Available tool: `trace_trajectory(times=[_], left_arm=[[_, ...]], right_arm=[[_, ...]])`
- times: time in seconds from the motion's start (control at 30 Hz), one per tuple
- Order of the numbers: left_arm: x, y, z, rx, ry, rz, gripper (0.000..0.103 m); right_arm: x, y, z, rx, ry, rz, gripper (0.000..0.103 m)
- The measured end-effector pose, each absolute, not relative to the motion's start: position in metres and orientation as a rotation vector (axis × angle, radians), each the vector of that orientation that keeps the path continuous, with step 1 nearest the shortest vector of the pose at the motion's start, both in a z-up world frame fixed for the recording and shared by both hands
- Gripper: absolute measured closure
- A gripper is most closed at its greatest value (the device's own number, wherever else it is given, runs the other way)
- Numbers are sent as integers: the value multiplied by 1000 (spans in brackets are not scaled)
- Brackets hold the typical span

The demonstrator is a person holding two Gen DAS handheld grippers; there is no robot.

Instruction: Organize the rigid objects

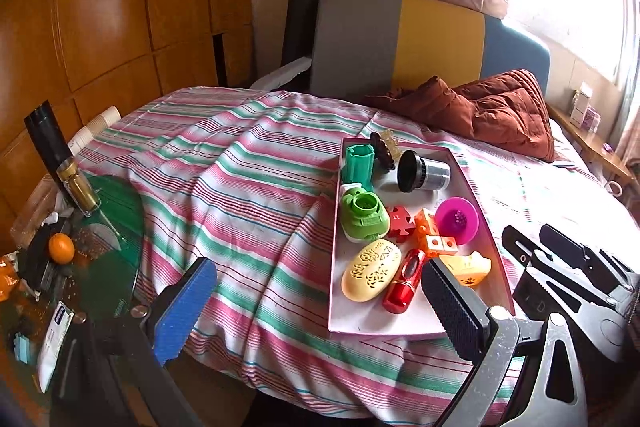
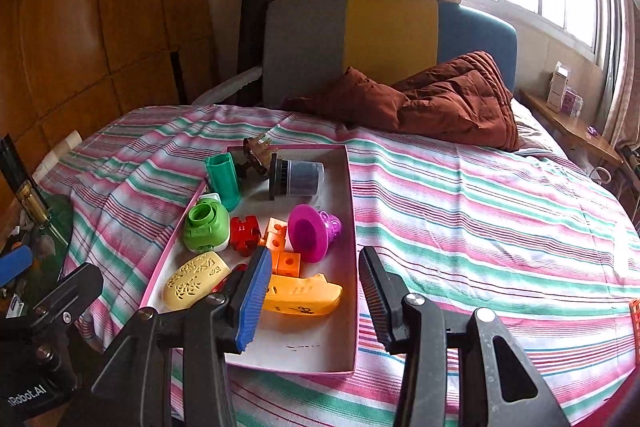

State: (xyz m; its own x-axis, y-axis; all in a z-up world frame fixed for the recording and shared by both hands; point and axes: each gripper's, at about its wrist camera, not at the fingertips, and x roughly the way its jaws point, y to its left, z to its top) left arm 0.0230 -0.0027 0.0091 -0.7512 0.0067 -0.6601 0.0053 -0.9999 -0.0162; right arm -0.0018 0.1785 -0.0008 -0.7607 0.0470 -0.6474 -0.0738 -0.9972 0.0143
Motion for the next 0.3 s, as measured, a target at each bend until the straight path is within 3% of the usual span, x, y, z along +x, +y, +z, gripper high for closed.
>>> trace_trajectory(times=[0.3], left_arm=[[21, -10, 4, -1103, -88, 2946, 2]], right_arm=[[-3, 172, -6, -1089, 41, 2888, 58]])
